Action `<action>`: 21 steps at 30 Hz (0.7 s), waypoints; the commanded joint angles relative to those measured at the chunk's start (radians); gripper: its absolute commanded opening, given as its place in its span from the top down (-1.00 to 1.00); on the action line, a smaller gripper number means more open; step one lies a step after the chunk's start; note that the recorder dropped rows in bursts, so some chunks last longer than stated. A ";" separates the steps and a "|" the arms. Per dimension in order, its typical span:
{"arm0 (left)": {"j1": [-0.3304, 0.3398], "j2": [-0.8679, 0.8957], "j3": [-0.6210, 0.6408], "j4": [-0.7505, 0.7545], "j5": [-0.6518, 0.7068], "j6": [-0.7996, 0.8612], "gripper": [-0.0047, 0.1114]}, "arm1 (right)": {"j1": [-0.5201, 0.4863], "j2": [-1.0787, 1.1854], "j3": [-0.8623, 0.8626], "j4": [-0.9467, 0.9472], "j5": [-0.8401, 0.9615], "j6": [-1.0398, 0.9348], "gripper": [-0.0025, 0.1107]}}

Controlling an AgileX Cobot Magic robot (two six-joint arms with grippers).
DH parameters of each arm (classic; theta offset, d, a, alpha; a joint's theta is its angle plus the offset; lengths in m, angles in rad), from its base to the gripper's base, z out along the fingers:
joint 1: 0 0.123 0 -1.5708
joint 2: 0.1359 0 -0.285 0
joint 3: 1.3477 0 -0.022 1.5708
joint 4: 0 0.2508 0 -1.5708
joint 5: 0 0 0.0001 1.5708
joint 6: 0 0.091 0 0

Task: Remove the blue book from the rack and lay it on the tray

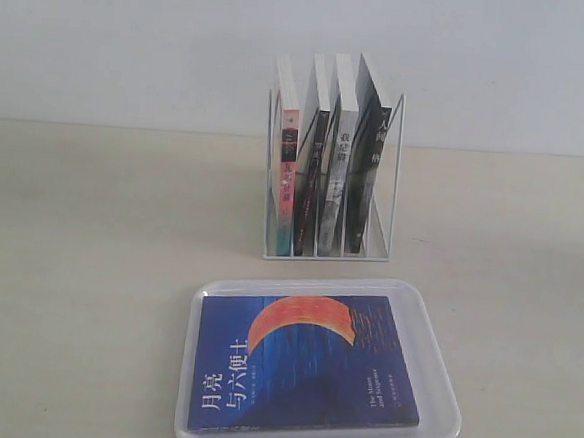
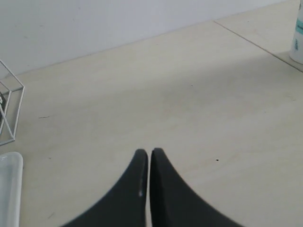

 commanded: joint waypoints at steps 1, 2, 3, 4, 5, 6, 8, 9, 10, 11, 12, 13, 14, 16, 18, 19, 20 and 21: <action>-0.009 -0.002 0.003 -0.008 -0.014 -0.010 0.84 | 0.024 -0.003 0.000 -0.009 0.005 -0.019 0.93; -0.009 -0.002 0.003 -0.008 -0.014 -0.010 0.84 | 0.043 -0.003 0.000 -0.018 0.005 -0.021 0.93; -0.009 -0.002 0.003 -0.008 -0.014 -0.010 0.84 | 0.057 -0.003 0.000 -0.020 0.003 -0.021 0.93; -0.009 -0.002 0.003 -0.008 -0.014 -0.010 0.84 | 0.073 -0.003 0.000 -0.020 0.003 -0.021 0.93; -0.009 -0.002 0.003 -0.008 -0.014 -0.010 0.84 | 0.100 -0.003 0.000 -0.022 0.003 -0.021 0.93; -0.009 -0.002 0.003 -0.008 -0.014 -0.010 0.84 | 0.119 -0.003 0.000 -0.022 0.003 -0.021 0.93; -0.009 -0.002 0.003 -0.008 -0.014 -0.010 0.84 | 0.169 -0.003 0.000 -0.024 -0.005 -0.021 0.93; -0.009 -0.002 0.003 -0.008 -0.014 -0.010 0.84 | 0.188 -0.003 0.000 -0.024 -0.006 -0.021 0.93; -0.009 -0.002 0.003 -0.008 -0.014 -0.010 0.84 | 0.209 -0.003 0.000 -0.029 -0.006 -0.021 0.93; -0.009 -0.002 0.003 -0.008 -0.014 -0.010 0.84 | 0.224 -0.003 0.000 -0.029 -0.006 -0.021 0.93; -0.009 -0.002 0.003 -0.008 -0.014 -0.010 0.84 | 0.232 -0.003 0.000 -0.029 -0.006 -0.018 0.93; -0.009 -0.002 0.003 -0.008 -0.014 -0.010 0.84 | 0.239 -0.003 0.000 -0.029 -0.006 -0.017 0.93; -0.009 -0.002 0.003 -0.008 -0.014 -0.010 0.84 | 0.239 -0.003 0.000 -0.029 -0.006 -0.011 0.93; -0.009 -0.002 0.003 -0.008 -0.014 -0.010 0.84 | 0.239 -0.003 0.000 -0.029 -0.006 -0.010 0.93; -0.009 -0.002 0.003 -0.008 -0.014 -0.010 0.84 | 0.239 -0.003 0.000 -0.029 -0.013 -0.007 0.93; -0.009 -0.002 0.003 -0.008 -0.014 -0.010 0.84 | 0.239 -0.003 0.000 -0.029 -0.017 -0.001 0.93; -0.009 -0.002 0.003 -0.008 -0.014 -0.010 0.84 | 0.239 -0.003 0.000 -0.024 -0.022 -0.001 0.93; -0.009 -0.002 0.003 -0.008 -0.014 -0.010 0.84 | 0.239 -0.003 0.000 -0.024 -0.030 0.001 0.93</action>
